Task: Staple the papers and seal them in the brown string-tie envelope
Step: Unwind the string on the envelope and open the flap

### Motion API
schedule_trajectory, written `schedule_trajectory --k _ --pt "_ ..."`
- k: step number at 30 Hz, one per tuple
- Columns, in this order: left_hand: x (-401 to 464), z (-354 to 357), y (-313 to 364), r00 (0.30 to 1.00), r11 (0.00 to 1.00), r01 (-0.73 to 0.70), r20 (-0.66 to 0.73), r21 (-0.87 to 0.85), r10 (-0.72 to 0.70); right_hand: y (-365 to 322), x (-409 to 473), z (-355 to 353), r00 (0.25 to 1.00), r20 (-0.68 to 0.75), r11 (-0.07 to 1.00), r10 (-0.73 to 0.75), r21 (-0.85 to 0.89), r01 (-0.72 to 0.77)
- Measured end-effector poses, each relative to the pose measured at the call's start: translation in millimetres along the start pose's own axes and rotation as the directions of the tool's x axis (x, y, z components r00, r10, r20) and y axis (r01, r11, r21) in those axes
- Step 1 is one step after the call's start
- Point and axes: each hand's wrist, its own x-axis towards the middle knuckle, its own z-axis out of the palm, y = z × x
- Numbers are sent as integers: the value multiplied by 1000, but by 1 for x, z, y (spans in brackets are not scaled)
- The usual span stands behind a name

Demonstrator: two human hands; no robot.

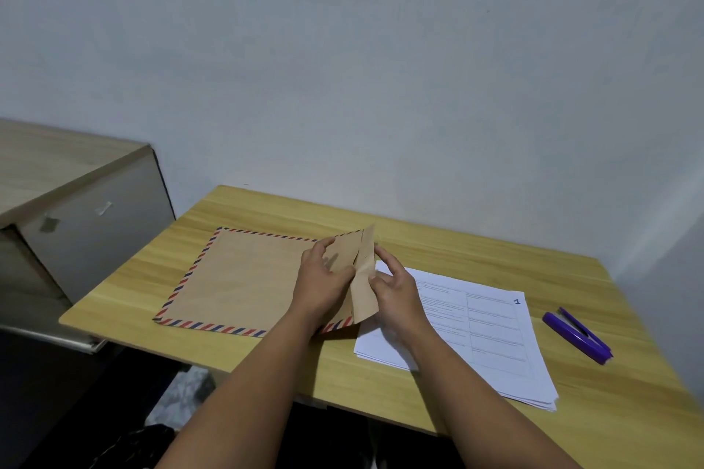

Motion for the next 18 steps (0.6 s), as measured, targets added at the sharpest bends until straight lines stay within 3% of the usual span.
schedule_trajectory --k 9,18 --pt "1 5 -2 994 957 -93 81 275 73 2 -4 8 987 -121 926 -107 -372 55" --pt "-1 0 -8 985 843 -162 140 514 104 9 -4 24 978 -186 896 -89 -444 -3"
